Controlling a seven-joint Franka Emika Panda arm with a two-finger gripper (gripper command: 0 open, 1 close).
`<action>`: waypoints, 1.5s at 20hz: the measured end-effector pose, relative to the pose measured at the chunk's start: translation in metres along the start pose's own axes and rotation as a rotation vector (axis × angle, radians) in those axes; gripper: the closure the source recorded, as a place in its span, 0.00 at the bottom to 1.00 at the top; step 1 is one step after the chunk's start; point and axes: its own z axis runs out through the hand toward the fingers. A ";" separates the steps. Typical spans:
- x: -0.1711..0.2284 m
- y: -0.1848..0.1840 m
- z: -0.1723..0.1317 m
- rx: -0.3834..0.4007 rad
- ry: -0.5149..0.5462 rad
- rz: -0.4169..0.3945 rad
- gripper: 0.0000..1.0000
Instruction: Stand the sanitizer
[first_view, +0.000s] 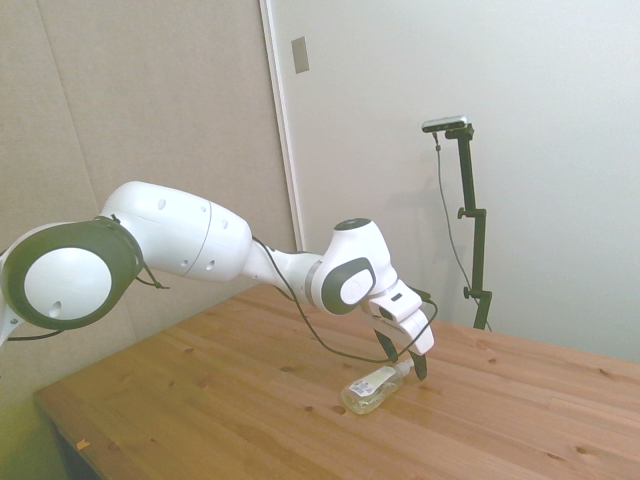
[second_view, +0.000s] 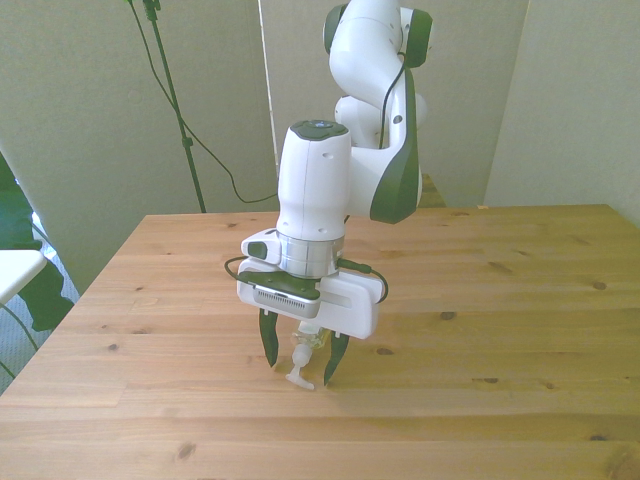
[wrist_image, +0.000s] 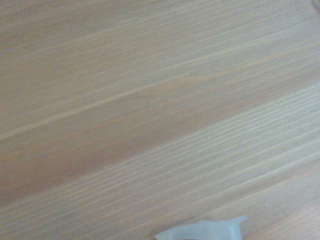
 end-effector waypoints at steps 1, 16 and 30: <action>0.001 0.000 0.000 0.001 -0.001 0.001 1.00; 0.020 0.016 0.003 0.008 -0.022 0.007 1.00; 0.005 0.005 -0.010 0.076 -0.006 0.001 1.00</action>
